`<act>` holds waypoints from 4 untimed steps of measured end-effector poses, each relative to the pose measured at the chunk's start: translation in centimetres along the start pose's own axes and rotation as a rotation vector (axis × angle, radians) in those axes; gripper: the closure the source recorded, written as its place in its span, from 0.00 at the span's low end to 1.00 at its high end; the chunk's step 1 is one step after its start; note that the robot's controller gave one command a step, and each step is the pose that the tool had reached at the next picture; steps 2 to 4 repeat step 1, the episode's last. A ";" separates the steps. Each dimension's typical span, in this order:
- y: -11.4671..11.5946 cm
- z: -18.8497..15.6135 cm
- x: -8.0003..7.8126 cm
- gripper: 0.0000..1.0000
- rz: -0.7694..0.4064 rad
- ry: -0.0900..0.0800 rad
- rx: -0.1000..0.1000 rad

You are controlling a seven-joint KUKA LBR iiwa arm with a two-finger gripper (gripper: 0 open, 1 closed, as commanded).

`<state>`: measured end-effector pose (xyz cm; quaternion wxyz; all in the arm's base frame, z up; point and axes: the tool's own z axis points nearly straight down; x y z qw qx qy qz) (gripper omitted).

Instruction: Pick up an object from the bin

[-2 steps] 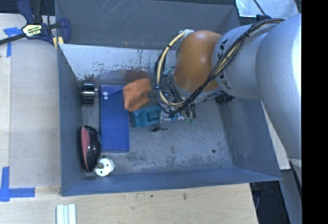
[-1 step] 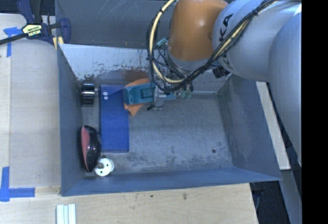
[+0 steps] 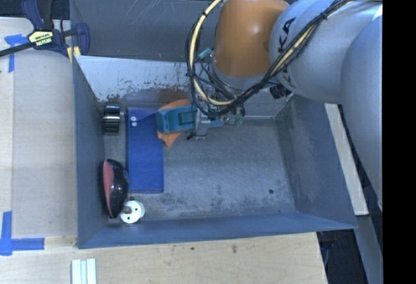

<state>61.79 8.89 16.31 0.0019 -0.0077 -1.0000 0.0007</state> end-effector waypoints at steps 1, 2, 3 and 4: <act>0.6 -5.3 0.2 1.00 0.010 0.006 0.001; 0.6 -5.3 0.2 1.00 0.010 0.006 0.001; 0.6 -5.3 0.2 1.00 0.010 0.006 0.001; 0.6 -5.3 0.2 1.00 0.010 0.006 0.001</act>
Offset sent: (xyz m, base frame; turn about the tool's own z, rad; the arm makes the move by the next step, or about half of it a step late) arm -0.0405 0.0104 0.1477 0.0482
